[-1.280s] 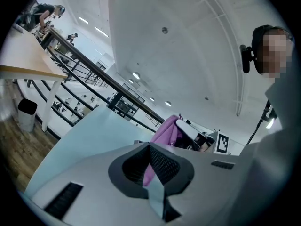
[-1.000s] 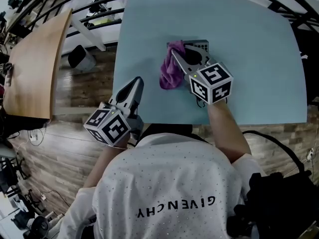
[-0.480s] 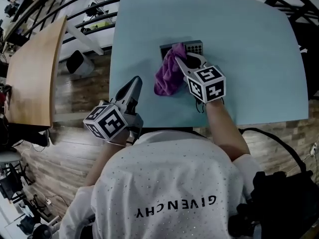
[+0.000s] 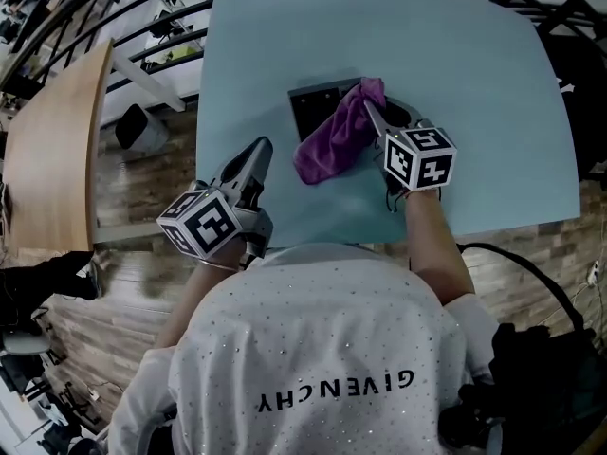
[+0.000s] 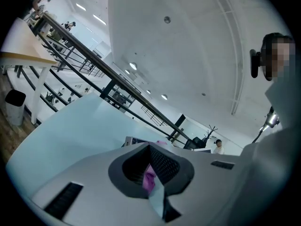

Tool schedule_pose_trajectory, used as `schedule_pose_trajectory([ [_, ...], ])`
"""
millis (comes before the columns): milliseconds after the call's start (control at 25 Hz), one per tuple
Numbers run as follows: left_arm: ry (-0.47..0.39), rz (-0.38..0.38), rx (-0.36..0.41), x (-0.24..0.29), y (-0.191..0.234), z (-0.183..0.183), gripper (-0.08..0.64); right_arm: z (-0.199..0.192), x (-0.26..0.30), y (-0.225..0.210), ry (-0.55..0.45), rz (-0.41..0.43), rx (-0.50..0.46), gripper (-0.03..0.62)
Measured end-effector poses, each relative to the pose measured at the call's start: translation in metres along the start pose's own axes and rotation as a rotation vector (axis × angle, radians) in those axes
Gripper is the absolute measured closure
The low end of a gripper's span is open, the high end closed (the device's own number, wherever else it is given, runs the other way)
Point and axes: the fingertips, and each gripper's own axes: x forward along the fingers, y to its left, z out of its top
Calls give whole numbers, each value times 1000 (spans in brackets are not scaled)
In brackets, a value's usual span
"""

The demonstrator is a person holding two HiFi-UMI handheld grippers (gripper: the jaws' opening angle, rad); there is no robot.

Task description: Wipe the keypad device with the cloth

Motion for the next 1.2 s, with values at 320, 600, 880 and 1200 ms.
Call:
schedule_pose_trajectory([
  [320,-26,20,10,-4,3,10,558,1,-11,-7,-12,-17,84,549],
  [600,-82,31,5,-14,10,25,560,23,10,79,-29,269,113,549],
  [880,-81,19,6,-13,12,23,559,-25,35,148,165,403,-28,549],
  [1200,-84,38,0,-15,19,24,559,-29,30,95,175,279,20,549],
])
